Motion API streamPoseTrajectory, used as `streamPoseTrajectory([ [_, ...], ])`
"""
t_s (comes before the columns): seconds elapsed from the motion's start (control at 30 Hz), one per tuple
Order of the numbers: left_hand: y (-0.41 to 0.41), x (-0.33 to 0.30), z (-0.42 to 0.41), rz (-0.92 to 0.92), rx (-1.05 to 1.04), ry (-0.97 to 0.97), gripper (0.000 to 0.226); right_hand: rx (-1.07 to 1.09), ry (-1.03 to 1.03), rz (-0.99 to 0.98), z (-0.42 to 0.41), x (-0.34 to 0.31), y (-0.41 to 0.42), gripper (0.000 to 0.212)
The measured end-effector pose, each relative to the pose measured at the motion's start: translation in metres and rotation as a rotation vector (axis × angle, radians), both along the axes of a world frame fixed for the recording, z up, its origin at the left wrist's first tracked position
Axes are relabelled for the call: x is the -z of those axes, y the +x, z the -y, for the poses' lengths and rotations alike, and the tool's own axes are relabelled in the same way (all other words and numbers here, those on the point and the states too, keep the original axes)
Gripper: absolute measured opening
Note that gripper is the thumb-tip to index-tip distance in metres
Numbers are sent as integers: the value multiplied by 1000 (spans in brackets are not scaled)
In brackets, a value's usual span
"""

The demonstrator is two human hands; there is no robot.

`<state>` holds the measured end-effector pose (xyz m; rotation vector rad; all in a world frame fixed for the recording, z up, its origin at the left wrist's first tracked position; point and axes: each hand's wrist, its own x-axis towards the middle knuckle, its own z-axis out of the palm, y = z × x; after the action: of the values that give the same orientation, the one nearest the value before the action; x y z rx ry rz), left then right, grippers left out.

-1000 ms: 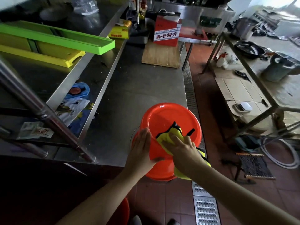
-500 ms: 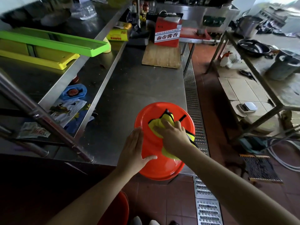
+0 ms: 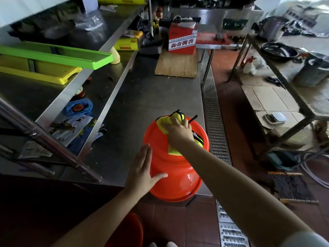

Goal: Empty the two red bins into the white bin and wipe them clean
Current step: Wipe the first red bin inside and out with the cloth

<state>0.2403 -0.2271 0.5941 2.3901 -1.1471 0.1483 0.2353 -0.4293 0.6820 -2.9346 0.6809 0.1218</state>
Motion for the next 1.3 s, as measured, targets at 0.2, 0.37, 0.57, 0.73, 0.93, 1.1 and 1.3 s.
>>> streamPoseTrajectory([
  [0.2, 0, -1, 1, -12, -6, 42, 115, -62, 9, -56, -4, -3, -61, 65],
  [0.37, -3, 0, -1, -33, -8, 59, 116, -116, -25, -86, -14, -3, -123, 62],
  [0.57, -2, -4, 3, -37, -18, 67, 117, -30, 8, -5, -2, 2, -58, 62],
  [0.73, -3, 0, 6, 27, -8, -14, 111, 95, -7, 13, 24, -2, 1, 55],
  [0.93, -3, 3, 8, 40, -22, 33, 113, 56, -22, -6, 13, 7, -40, 49],
  [1.1, -2, 0, 5, -19, -24, 97, 115, 11, 47, -40, 2, 6, -107, 56],
  [1.3, -3, 0, 4, -47, -16, 67, 113, 8, -8, 37, 20, 10, -73, 63],
])
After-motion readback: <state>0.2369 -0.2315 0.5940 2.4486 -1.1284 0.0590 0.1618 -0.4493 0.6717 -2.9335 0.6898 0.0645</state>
